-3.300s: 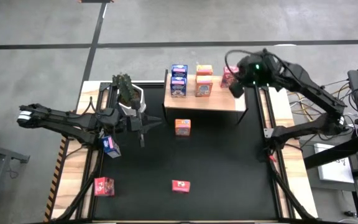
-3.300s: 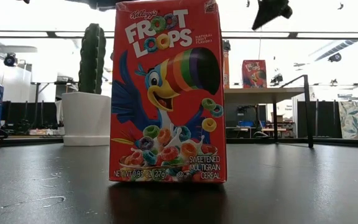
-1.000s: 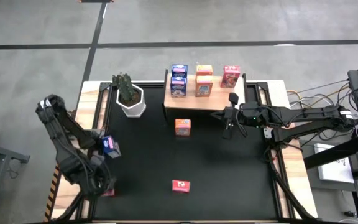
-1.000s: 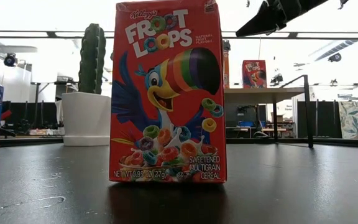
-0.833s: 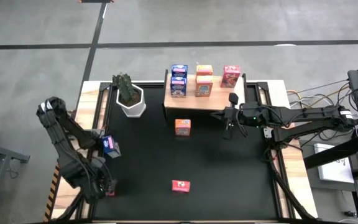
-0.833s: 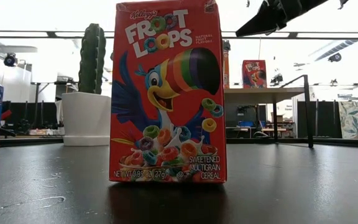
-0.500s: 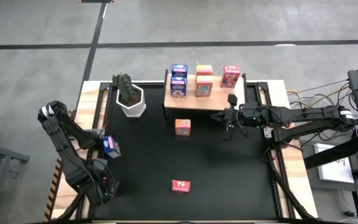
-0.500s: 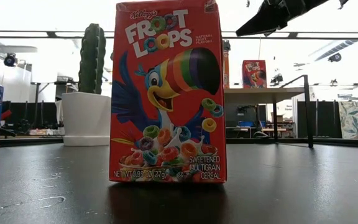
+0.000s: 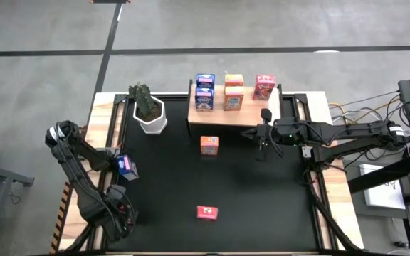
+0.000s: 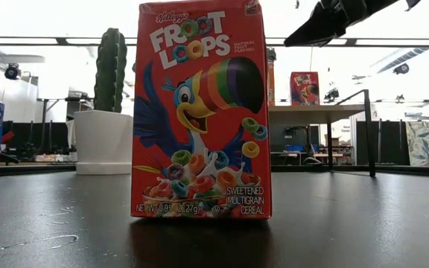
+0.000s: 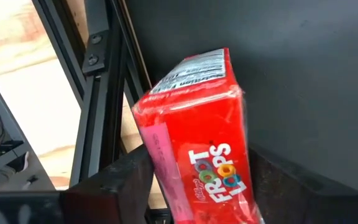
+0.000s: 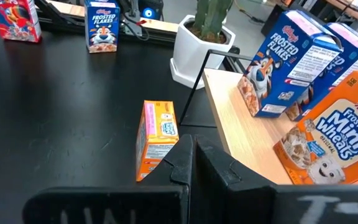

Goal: Stack cereal on shelf
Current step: Put the left red cereal box on the shelf

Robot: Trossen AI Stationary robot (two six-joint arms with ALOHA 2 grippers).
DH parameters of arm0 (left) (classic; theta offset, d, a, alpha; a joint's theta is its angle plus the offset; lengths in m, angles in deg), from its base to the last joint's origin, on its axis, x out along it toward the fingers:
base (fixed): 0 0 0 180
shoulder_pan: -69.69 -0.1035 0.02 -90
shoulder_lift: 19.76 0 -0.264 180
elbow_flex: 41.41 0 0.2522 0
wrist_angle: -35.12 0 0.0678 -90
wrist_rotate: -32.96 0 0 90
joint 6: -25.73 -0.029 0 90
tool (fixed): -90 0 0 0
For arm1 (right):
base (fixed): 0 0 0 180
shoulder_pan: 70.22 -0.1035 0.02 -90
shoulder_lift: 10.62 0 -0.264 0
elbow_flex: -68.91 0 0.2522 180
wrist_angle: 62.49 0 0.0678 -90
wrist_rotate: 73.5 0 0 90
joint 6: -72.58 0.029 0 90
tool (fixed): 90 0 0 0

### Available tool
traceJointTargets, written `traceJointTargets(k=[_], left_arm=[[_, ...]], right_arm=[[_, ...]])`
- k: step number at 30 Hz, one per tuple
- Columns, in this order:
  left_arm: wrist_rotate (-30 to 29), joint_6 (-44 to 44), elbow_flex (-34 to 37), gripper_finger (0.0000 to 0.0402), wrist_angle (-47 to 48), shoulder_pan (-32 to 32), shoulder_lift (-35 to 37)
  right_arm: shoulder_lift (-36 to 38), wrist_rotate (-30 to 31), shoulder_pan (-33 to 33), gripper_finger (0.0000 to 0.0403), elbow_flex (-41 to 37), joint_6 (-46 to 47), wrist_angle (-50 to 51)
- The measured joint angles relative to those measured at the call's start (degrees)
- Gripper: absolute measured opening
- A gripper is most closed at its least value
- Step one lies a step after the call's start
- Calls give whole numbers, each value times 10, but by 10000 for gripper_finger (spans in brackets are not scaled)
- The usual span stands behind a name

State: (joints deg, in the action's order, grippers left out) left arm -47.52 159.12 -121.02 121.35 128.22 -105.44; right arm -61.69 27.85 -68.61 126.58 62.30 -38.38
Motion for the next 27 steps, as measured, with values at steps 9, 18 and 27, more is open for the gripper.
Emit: traceJointTargets(k=[9, 18, 27], left_arm=[[0, -26, -2, 167, -13, 0, 0], [-73, -72, -99, 162, 54, -12, 0], [-380, -341, -200, 161, 64, -69, 0]], right_arm=[[0, 0, 0, 9, -1, 7, 3], [1, 0, -19, 9, -1, 7, 14], [0, -65, -50, 9, -4, 2, 13]])
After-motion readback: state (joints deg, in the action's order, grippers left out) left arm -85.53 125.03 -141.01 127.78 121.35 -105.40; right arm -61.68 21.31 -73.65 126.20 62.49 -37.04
